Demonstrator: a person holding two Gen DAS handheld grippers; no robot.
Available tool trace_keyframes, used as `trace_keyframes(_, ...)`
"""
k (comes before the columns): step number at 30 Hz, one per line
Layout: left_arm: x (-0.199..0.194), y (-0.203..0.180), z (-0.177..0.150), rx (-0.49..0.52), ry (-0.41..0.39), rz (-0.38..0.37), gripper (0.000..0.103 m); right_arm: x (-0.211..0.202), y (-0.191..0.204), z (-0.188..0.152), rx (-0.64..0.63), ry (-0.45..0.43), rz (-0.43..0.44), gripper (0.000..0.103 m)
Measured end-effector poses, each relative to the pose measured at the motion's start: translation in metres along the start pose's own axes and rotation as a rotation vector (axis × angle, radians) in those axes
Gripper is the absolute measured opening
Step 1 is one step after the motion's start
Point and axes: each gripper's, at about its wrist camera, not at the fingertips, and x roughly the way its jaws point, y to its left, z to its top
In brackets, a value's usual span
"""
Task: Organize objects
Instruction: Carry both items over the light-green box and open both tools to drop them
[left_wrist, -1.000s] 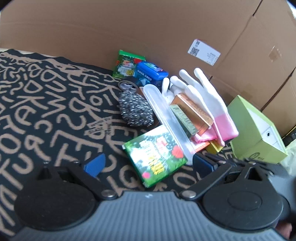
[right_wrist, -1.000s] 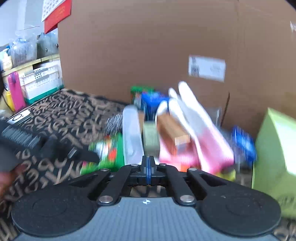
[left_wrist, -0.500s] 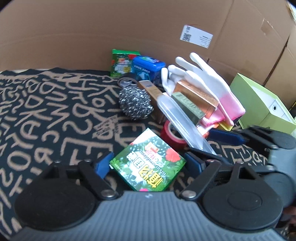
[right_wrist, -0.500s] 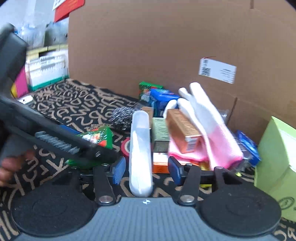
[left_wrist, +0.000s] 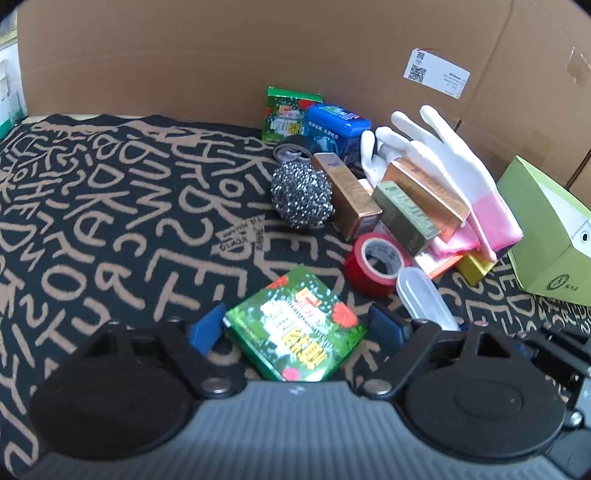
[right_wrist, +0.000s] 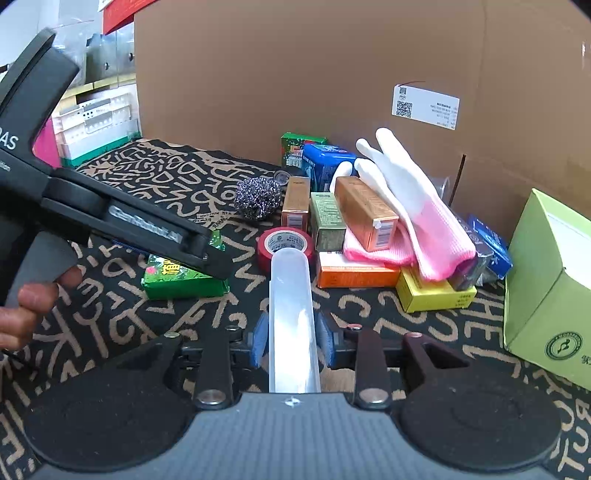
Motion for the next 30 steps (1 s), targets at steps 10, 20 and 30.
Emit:
trace_keyframes(10, -0.004, -0.022, -0.02, 0.216, -0.017, 0.004, 0.083, 0.005, -0.005, -0.012, 0.08, -0.003, 0.031, 0.031)
trace_keyframes(20, -0.052, -0.065, -0.004, 0.244, -0.097, -0.158, 0.083, -0.057, -0.037, -0.018, 0.126, -0.145, -0.023, 0.031)
trace_keyframes(30, -0.061, -0.195, 0.048, 0.364, -0.163, -0.432, 0.083, -0.122, -0.125, 0.0, 0.192, -0.258, -0.199, 0.031)
